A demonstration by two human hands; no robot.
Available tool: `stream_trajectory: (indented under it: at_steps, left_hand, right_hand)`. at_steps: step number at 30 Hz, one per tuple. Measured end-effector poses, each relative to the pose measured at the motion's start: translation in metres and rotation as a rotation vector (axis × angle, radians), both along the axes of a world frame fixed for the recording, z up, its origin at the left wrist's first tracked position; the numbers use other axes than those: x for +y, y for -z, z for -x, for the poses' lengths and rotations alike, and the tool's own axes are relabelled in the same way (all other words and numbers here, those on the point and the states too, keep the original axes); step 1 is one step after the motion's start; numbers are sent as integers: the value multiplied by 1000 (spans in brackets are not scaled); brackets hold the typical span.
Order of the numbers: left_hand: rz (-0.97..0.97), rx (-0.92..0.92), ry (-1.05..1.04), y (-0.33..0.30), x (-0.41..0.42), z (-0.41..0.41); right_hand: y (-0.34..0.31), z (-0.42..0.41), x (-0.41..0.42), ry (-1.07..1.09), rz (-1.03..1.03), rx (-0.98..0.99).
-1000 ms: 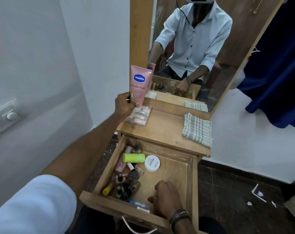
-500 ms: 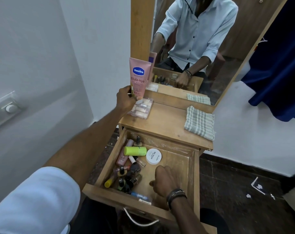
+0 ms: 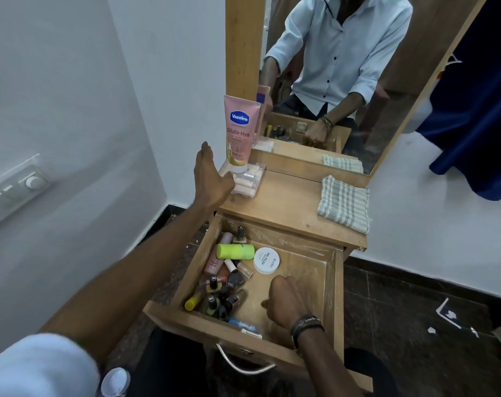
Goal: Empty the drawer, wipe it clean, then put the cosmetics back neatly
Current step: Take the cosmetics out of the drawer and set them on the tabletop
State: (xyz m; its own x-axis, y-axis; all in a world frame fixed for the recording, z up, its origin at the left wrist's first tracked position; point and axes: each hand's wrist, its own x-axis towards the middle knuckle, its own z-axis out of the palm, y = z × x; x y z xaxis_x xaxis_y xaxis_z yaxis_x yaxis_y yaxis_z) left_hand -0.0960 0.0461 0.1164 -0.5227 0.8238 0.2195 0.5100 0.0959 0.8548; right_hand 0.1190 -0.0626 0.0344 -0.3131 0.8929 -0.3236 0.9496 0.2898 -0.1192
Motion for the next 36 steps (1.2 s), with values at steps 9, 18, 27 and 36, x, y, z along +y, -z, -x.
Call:
stream_trajectory:
  at_steps: [9, 18, 27, 36]
  left_hand:
    - [-293, 8, 73, 19, -102, -19]
    - [44, 230, 254, 43, -128, -21]
    - [383, 507, 305, 73, -104, -21]
    - [565, 821, 425, 70, -94, -29]
  right_hand:
    - [6, 7, -1, 220, -34, 239]
    - [20, 41, -4, 650, 692, 834]
    - [19, 46, -4, 645, 797, 848]
    - [12, 33, 0, 594, 666, 677]
